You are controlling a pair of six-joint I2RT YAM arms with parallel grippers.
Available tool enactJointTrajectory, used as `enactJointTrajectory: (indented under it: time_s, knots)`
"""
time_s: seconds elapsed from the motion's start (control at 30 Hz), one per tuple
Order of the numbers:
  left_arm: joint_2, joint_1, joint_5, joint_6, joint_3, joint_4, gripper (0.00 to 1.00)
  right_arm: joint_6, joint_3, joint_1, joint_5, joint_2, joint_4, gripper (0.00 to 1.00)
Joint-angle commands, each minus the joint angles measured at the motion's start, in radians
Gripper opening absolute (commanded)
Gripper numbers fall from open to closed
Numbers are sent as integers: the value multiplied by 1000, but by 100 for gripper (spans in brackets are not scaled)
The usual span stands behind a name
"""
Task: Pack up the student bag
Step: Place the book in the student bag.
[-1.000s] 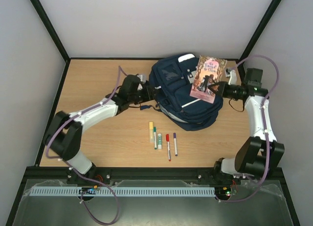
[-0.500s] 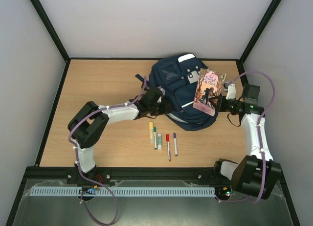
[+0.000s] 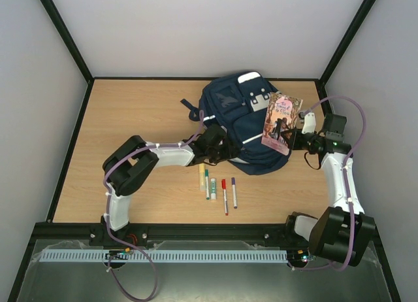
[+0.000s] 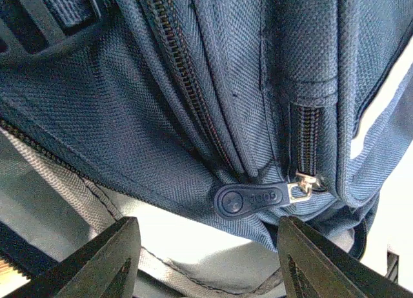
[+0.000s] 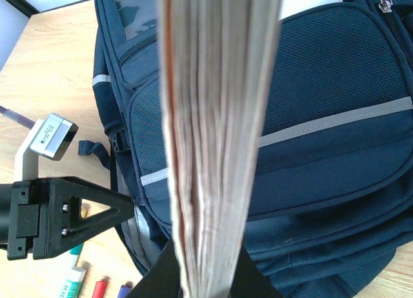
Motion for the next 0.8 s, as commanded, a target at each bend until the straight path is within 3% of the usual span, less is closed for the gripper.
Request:
enactJointTrajectory:
  time_s: [0.0,0.53,0.77]
  knots:
    - [13,-3,-3,-51,1,31,61,-22,-18,-3,-7,-17,31,1]
    - [136,3,131,-162,61,312,56,-35,-13,-3,-14,22,17,1]
    - [93,3,110,-146,62,340,23,-34,-12,-2,-12,23,17,1]
